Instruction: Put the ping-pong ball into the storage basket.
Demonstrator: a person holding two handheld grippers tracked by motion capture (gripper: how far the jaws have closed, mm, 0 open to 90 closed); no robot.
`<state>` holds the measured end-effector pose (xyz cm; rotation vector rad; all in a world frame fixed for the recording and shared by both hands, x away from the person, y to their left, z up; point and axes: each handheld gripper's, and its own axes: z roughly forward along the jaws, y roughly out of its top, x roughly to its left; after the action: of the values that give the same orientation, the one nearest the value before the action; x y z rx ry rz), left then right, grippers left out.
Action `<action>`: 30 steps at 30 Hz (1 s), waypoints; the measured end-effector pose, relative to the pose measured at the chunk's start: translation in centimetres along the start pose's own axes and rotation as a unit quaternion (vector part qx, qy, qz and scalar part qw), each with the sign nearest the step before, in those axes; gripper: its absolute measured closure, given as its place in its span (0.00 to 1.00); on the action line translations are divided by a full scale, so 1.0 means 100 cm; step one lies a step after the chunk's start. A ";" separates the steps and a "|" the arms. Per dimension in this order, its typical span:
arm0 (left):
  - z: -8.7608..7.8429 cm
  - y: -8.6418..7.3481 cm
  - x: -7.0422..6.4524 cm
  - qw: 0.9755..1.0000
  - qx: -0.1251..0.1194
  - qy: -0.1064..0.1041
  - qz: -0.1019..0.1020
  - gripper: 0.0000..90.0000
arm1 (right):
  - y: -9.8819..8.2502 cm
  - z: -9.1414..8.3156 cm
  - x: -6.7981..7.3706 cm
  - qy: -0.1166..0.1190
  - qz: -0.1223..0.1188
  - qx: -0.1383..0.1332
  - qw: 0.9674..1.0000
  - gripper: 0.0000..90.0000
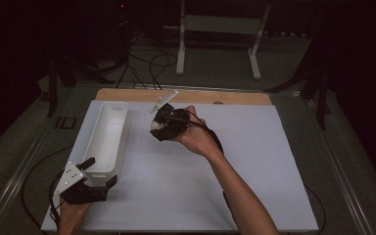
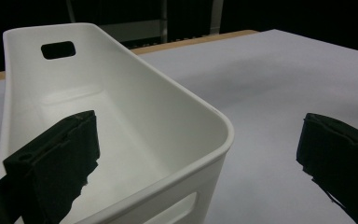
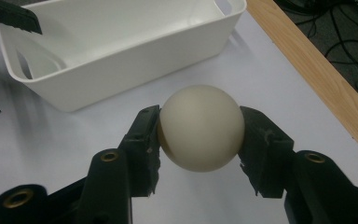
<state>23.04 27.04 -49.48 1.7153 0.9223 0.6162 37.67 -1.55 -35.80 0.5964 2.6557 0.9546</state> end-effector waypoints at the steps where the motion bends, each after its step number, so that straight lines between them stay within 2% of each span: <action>1: 0.000 0.000 0.000 1.000 0.000 0.000 0.000 0.00 | 0.001 0.000 0.001 0.001 -0.001 0.001 1.000 0.56; 14: 0.000 0.000 0.000 1.000 -0.001 0.000 -0.002 0.00 | 0.007 0.007 0.007 0.007 -0.005 -0.003 1.000 0.56; 30: 0.000 0.000 0.000 1.000 -0.001 0.001 -0.001 0.00 | 0.017 0.008 0.010 0.008 -0.008 -0.012 1.000 0.56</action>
<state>23.04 27.05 -49.46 1.7124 0.9236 0.6173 37.53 0.56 -35.36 0.5642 2.6545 0.9901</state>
